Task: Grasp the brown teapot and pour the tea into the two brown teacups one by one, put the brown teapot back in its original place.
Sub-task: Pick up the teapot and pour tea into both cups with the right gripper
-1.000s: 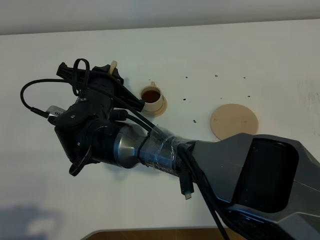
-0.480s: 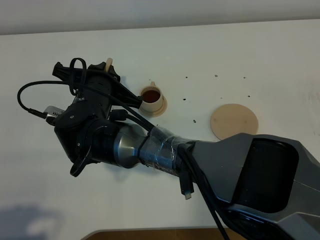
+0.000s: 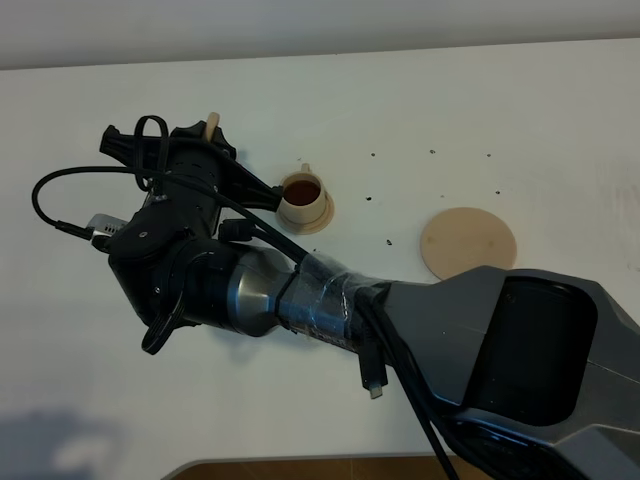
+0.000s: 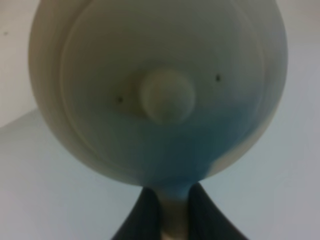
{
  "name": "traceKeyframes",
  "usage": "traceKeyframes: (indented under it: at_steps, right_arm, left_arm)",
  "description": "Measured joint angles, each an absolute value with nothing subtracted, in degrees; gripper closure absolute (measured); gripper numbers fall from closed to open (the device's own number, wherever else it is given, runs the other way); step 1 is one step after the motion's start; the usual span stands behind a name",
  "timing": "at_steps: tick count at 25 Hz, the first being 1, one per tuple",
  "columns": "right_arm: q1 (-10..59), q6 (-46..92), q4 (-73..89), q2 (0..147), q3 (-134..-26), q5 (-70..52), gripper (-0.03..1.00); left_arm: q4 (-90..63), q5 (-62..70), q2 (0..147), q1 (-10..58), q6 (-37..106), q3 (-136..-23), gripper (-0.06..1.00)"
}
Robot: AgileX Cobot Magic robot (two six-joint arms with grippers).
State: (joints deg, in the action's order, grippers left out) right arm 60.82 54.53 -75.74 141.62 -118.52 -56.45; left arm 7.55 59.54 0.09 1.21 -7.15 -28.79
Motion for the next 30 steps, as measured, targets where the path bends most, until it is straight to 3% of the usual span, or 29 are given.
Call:
traceKeyframes:
  at_steps: [30]
  right_arm:
    - [60.82, 51.47, -71.24, 141.62, -118.52, -58.65, 0.85]
  left_arm:
    - [7.55, 59.54, 0.09, 1.21, -7.15, -28.79, 0.45]
